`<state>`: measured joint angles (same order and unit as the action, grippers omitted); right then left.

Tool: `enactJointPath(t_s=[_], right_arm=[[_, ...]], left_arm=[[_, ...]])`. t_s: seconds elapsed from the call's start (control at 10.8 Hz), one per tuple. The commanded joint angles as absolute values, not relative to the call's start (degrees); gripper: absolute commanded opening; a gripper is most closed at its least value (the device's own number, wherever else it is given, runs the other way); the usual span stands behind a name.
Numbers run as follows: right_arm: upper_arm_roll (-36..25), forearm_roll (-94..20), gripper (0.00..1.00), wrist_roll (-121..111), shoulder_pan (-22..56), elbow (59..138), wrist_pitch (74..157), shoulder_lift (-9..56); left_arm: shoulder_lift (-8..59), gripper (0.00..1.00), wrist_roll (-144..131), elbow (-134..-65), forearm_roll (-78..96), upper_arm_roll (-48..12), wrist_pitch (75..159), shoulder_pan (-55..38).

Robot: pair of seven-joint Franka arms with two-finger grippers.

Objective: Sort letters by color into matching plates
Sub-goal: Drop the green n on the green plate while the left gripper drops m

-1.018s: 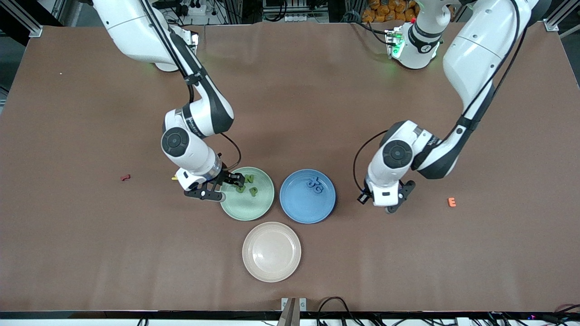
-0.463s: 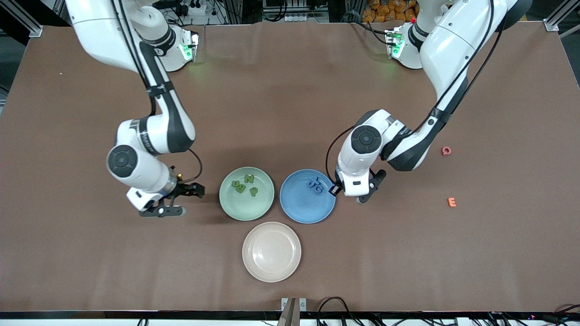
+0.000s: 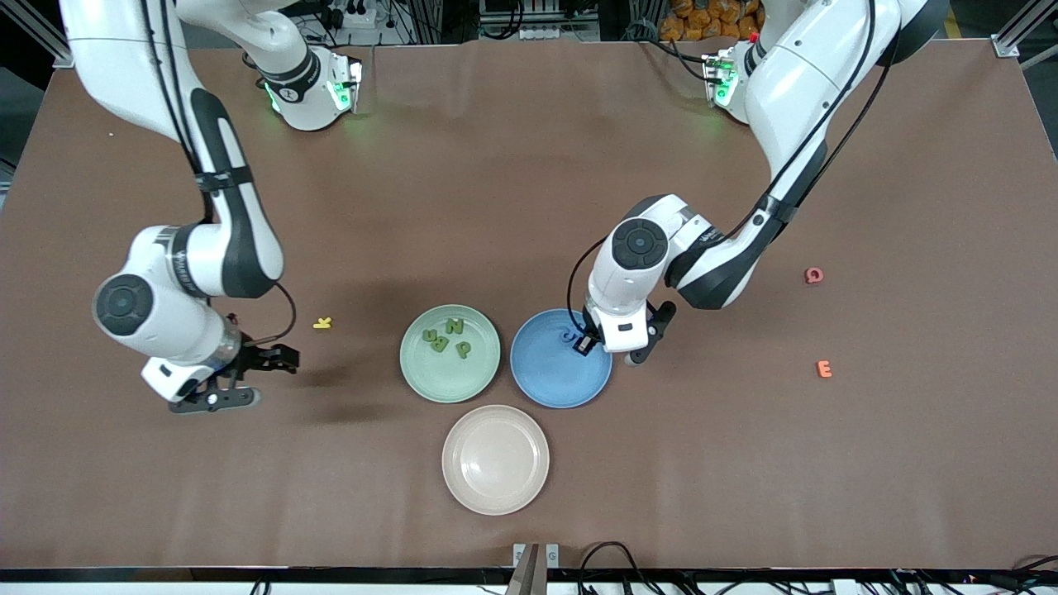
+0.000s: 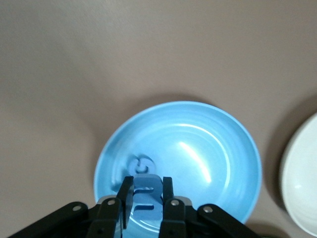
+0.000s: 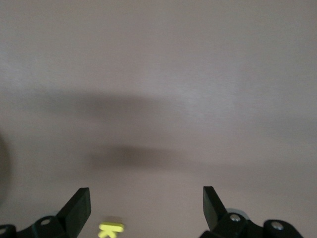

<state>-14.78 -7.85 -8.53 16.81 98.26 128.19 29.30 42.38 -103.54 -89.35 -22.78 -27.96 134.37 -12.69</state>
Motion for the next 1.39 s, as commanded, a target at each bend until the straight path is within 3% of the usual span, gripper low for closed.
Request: enactJointPath(t_s=[0.0,0.37,0.56,0.65,1.11,1.3], right_arm=[[-14.06,-6.15,1.00,-14.93,11.79,98.53,123.42,24.53],[-14.41,-5.80,1.00,-16.61,8.36,97.13,116.04,18.74],[-14.59,-2.39,1.00,-16.09,8.00,92.75,107.71,16.71],[-14.59,-2.03,1.00,-16.08,7.91,91.25,104.19,15.39],[-14.33,-0.97,1.00,-11.45,6.94,88.86,91.51,6.44],[-13.71,0.00,1.00,-6.61,7.47,89.03,88.61,3.27]], left_arm=[[44.29,0.00,-110.28,-85.79,-21.62,-26.90,137.10,-15.81],[45.79,0.00,-113.11,-85.08,-21.62,-20.24,140.26,-22.83],[46.49,0.94,-111.81,-85.25,-22.14,-18.46,141.50,-24.35],[46.49,1.00,-110.49,-85.51,-22.32,-18.46,141.50,-24.35],[46.76,1.00,-102.89,-85.96,-23.72,-16.70,140.89,-23.04],[46.23,1.00,-92.50,-86.66,-23.82,-16.61,136.87,-21.10]])
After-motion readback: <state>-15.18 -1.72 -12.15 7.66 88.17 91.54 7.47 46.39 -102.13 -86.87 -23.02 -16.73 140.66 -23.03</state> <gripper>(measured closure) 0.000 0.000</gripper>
